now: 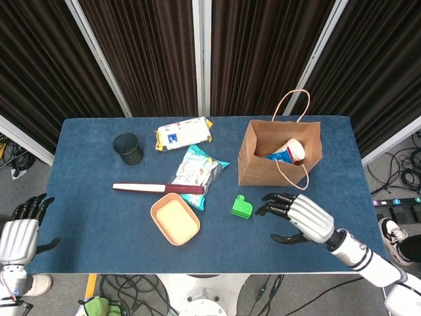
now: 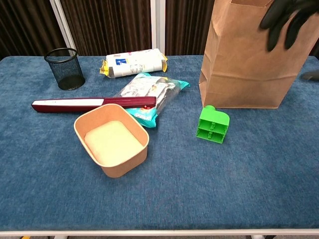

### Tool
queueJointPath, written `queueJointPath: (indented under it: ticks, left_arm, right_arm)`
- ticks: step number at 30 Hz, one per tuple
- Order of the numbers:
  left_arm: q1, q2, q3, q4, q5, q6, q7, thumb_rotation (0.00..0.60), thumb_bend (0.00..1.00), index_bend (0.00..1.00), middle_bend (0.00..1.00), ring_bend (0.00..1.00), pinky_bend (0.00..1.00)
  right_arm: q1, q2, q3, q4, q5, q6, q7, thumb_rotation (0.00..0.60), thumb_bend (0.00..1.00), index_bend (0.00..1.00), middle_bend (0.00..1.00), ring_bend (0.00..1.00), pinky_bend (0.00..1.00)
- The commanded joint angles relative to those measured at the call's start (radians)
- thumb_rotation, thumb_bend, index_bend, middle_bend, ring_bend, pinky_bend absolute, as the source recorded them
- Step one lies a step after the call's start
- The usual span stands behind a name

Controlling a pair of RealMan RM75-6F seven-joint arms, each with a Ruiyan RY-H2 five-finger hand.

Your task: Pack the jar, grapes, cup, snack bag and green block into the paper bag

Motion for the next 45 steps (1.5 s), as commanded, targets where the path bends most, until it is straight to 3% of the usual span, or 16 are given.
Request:
queueJointPath:
  ticks: [1, 5, 11, 17, 27, 37, 45]
  left_arm:
    - [-0.003, -0.003, -0.001, 0.005, 0.001, -0.003, -0.005, 0.600, 0.07, 0.21, 0.20, 0.14, 0.18]
    - [-0.005, -0.007, -0.001, 0.017, -0.002, -0.011, -0.016, 0.600, 0.07, 0.21, 0.20, 0.14, 0.18]
    - [-0.004, -0.012, -0.003, 0.033, -0.014, -0.017, -0.029, 0.600, 0.07, 0.21, 0.20, 0.13, 0.18]
    - [-0.008, -0.017, -0.005, 0.040, -0.014, -0.024, -0.035, 0.600, 0.07, 0.21, 0.20, 0.14, 0.18]
    - [-0.007, -0.018, -0.005, 0.040, -0.017, -0.026, -0.037, 0.600, 0.07, 0.21, 0.20, 0.14, 0.18]
    - [-0.006, -0.019, -0.004, 0.041, -0.018, -0.025, -0.041, 0.600, 0.07, 0.21, 0.20, 0.14, 0.18]
    - [-0.003, -0.020, -0.004, 0.045, -0.023, -0.025, -0.047, 0.600, 0.07, 0.21, 0.20, 0.14, 0.18]
  right_arm:
    - [0.067, -0.070, 0.013, -0.032, 0.123, -0.232, -0.205, 0.600, 0.11, 0.18, 0.30, 0.15, 0.37]
    - [0.105, -0.168, 0.042, 0.007, 0.236, -0.366, -0.350, 0.600, 0.05, 0.10, 0.24, 0.08, 0.28]
    - [0.139, -0.268, 0.056, 0.094, 0.314, -0.450, -0.500, 0.600, 0.00, 0.07, 0.20, 0.05, 0.25]
    - [0.158, -0.341, 0.065, 0.184, 0.335, -0.450, -0.599, 0.600, 0.00, 0.06, 0.19, 0.05, 0.25]
    - [0.190, -0.424, 0.034, 0.322, 0.299, -0.430, -0.621, 0.600, 0.05, 0.07, 0.20, 0.05, 0.25]
    - [0.220, -0.495, -0.006, 0.435, 0.251, -0.406, -0.583, 0.600, 0.14, 0.19, 0.23, 0.05, 0.25]
    - [0.214, -0.526, -0.025, 0.483, 0.229, -0.335, -0.540, 0.600, 0.22, 0.52, 0.39, 0.16, 0.27]
